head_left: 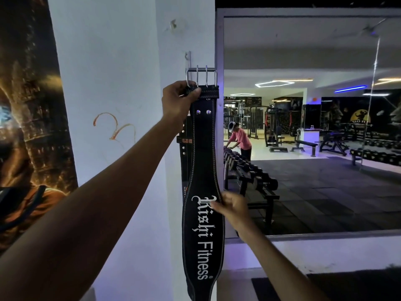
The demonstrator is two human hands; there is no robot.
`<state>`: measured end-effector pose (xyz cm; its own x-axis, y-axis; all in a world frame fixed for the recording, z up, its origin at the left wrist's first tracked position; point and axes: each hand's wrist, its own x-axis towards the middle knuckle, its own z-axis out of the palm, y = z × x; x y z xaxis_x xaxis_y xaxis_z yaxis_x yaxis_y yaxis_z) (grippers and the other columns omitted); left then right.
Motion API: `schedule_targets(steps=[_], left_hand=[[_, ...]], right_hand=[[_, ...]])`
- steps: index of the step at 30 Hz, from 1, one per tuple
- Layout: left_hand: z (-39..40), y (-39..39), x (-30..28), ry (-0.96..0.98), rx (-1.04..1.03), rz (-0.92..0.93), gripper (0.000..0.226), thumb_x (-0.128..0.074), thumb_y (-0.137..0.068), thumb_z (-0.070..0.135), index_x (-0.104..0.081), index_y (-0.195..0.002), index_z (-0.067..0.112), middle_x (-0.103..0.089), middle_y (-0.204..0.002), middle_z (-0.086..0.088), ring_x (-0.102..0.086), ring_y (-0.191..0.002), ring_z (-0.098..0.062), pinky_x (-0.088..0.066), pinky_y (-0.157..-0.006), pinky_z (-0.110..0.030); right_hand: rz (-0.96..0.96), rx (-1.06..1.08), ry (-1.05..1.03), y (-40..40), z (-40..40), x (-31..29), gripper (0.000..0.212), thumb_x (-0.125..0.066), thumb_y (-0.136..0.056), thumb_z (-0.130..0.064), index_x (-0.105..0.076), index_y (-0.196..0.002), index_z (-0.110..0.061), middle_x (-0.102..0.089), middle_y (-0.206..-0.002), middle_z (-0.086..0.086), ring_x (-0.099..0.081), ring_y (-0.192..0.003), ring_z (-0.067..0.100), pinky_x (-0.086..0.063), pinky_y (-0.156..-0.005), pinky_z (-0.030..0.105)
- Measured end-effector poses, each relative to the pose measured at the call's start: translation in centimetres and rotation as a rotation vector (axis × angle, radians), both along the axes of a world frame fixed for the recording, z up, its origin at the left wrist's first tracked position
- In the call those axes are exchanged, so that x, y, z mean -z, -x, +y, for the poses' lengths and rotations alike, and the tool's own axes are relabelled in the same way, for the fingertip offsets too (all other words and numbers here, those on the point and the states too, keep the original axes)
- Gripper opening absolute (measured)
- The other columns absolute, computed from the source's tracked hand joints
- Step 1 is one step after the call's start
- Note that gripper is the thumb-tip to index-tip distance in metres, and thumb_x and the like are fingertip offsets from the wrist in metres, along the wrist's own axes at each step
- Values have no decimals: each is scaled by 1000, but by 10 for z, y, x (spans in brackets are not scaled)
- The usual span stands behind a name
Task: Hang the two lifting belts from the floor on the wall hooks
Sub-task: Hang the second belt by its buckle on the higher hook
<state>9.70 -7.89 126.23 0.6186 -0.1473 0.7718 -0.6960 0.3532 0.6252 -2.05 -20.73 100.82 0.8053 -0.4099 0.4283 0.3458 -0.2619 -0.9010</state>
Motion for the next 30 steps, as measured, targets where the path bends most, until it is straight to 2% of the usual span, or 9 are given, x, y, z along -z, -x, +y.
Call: schedule_targets(steps=[3, 6, 9, 11, 14, 18, 21, 26, 30], left_hand=[[-1, -3, 6, -8, -7, 14, 14, -80, -80, 14, -73, -90, 20, -74, -90, -5, -71, -87, -24, -62, -90, -52], [-2, -3, 9, -3, -1, 33, 14, -81, -78, 16, -74, -89, 21, -74, -90, -5, -71, -89, -24, -61, -91, -52], [-2, -3, 5, 2, 21, 34, 13, -81, -80, 16, -74, -89, 22, -74, -92, -6, -71, -88, -23, -62, -87, -47], [-3, 0, 4, -10, 45, 27, 13, -80, -83, 13, -73, -90, 20, -73, -92, -7, -70, -85, -21, -61, -78, -38], [-4, 5, 5, -36, 55, 13, 13, -79, -85, 11, -72, -92, 18, -73, -91, -8, -70, -79, -19, -56, -64, -26], [-1, 6, 9, -56, 81, 10, 14, -78, -86, 10, -71, -97, 15, -73, -93, -12, -71, -76, -19, -53, -57, -19], [3, 4, 13, -65, 94, 12, 22, -78, -87, 10, -69, -108, 11, -73, -98, -13, -71, -81, -21, -56, -62, -23], [14, 0, 18, -57, 144, 85, 52, -75, -89, 6, -53, -135, 3, -73, -109, -15, -74, -86, -23, -62, -73, -33], [21, -15, 51, -109, 129, 121, 40, -72, -91, 5, -60, -129, 3, -75, -103, -11, -73, -86, -21, -60, -74, -34]], right_hand=[[66, -19, -28, 3, -5, 33, 25, -74, -82, 3, -66, -102, 15, -72, -102, 31, -69, -84, 24, -58, -73, 22], [81, -31, 15, 5, -6, 17, 28, -73, -84, -3, -66, -108, 8, -74, -101, 24, -70, -87, 23, -58, -73, 21], [-40, 42, 10, 9, -6, -44, 42, -70, -89, -17, -54, -128, -16, -71, -95, 8, -69, -76, 6, -55, -65, 13], [-191, 97, 95, 8, -5, -97, 56, -67, -91, -25, -41, -141, -27, -69, -93, -1, -68, -77, 7, -57, -67, 19], [-337, 171, 249, -1, -3, -167, 67, -62, -95, -26, -27, -151, -29, -71, -93, 11, -68, -83, 18, -59, -76, 25], [-380, 194, 269, -7, 7, -223, 51, -64, -95, -25, -45, -143, -21, -72, -96, 16, -69, -88, 25, -58, -85, 40], [-365, 177, 221, -16, 9, -230, 38, -69, -91, -16, -59, -127, -15, -75, -97, 17, -74, -90, 25, -58, -87, 49], [-408, 192, 130, -32, 16, -228, 40, -71, -86, -5, -63, -125, -12, -71, -80, 0, -70, -71, 8, -61, -79, 37], [-403, 210, 83, -46, 20, -217, 42, -74, -83, -5, -66, -123, -14, -75, -83, 8, -75, -84, 24, -60, -85, 48]])
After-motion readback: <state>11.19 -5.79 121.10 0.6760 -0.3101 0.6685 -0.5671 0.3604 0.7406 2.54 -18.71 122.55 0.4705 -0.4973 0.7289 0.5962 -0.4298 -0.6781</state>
